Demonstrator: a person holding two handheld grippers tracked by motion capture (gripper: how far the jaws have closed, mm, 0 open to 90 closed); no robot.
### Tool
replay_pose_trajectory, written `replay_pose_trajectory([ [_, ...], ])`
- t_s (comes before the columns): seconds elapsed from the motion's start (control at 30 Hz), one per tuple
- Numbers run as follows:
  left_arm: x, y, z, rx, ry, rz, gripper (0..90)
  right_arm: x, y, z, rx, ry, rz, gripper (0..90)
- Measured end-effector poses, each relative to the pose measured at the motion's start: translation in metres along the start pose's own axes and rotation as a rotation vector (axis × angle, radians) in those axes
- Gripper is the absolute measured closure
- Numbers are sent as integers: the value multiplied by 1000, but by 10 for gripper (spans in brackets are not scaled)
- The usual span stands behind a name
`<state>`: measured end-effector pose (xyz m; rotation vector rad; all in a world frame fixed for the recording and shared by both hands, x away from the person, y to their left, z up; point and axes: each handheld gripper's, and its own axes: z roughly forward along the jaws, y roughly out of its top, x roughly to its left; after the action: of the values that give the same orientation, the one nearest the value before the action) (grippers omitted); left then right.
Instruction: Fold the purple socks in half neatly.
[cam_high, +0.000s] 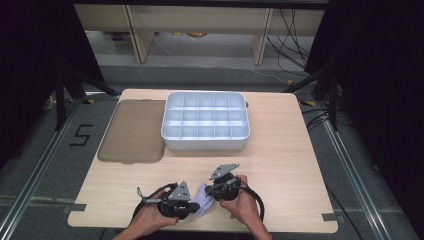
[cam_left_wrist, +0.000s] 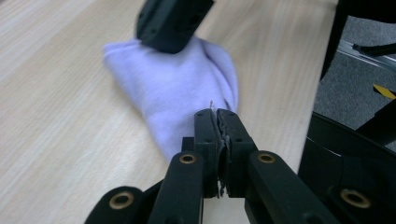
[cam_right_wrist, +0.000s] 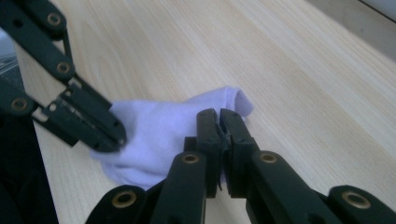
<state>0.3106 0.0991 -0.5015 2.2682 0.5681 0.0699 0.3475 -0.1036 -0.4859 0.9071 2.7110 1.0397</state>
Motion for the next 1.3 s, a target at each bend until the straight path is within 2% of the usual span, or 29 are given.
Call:
replay_pose_trajectory([
  [0.03,3,0,-1,7,10,6,862,-1,-1,0,-5,-10,-15,872],
  [0.07,4,0,-1,0,17,-3,860,-1,-1,0,-4,-10,-5,871],
  [0.1,8,-1,-2,6,23,2,858,-1,-1,-3,18,-5,-2,871],
  [0.17,10,-2,-2,-3,7,-26,856,-3,-3,-3,2,-15,-31,866],
  [0.2,12,-2,-3,0,11,-8,856,-3,-4,-4,2,-14,-30,860],
  [0.23,10,-2,-3,-4,11,-14,856,-3,-4,-4,-5,-13,-42,846],
  [0.27,9,-2,-2,-6,14,-28,856,-2,-4,-5,-1,-16,-8,802],
  [0.3,9,-1,-2,1,20,4,855,-1,-4,-5,-18,-29,8,759],
  [0.33,8,-2,-2,2,21,-11,855,-1,-3,-7,-19,-23,21,713],
  [0.37,8,-2,-2,2,25,-11,855,-4,-3,-7,-32,-33,2,692],
  [0.43,9,-2,-2,8,14,-12,855,-4,-1,-10,-50,-40,20,615],
  [0.47,9,-1,-2,-1,20,-2,854,-3,0,-10,-75,-39,41,593],
  [0.5,8,-2,-2,3,24,-13,854,-3,2,-12,-65,-10,42,578],
  [0.53,8,-2,-2,4,26,-10,854,-1,2,-10,-76,-9,67,557],
  [0.6,7,-2,-2,-1,24,-15,853,-1,4,-7,-30,-6,51,516],
  [0.67,7,-2,-2,-1,23,-15,853,0,3,1,1,2,77,493],
  [0.73,7,-2,-2,3,26,-8,852,-5,2,5,29,6,91,477],
  [0.77,8,-1,-2,4,24,12,852,-7,2,6,34,13,103,475],
  [0.83,8,-1,-2,5,24,11,851,-9,1,8,44,19,114,475],
  [0.9,8,-1,-2,5,24,12,851,-12,1,9,50,46,114,475],
  [0.93,8,-1,-2,5,25,12,851,-12,0,9,58,50,134,476],
  [1.0,8,-1,-2,6,23,10,851,-15,0,11,60,64,130,476],
  [1.17,9,-1,-2,9,17,23,851,-20,-3,14,53,108,157,486],
  [1.2,9,-1,-2,8,12,20,850,-19,-3,14,51,111,156,499],
  [1.23,8,-1,-2,7,10,-11,850,-20,-3,15,50,123,152,529],
  [1.27,8,-1,-2,8,9,-9,849,-19,-3,15,48,139,162,557],
  [1.3,9,-1,-2,12,13,9,849,-20,-3,15,50,153,150,578],
])
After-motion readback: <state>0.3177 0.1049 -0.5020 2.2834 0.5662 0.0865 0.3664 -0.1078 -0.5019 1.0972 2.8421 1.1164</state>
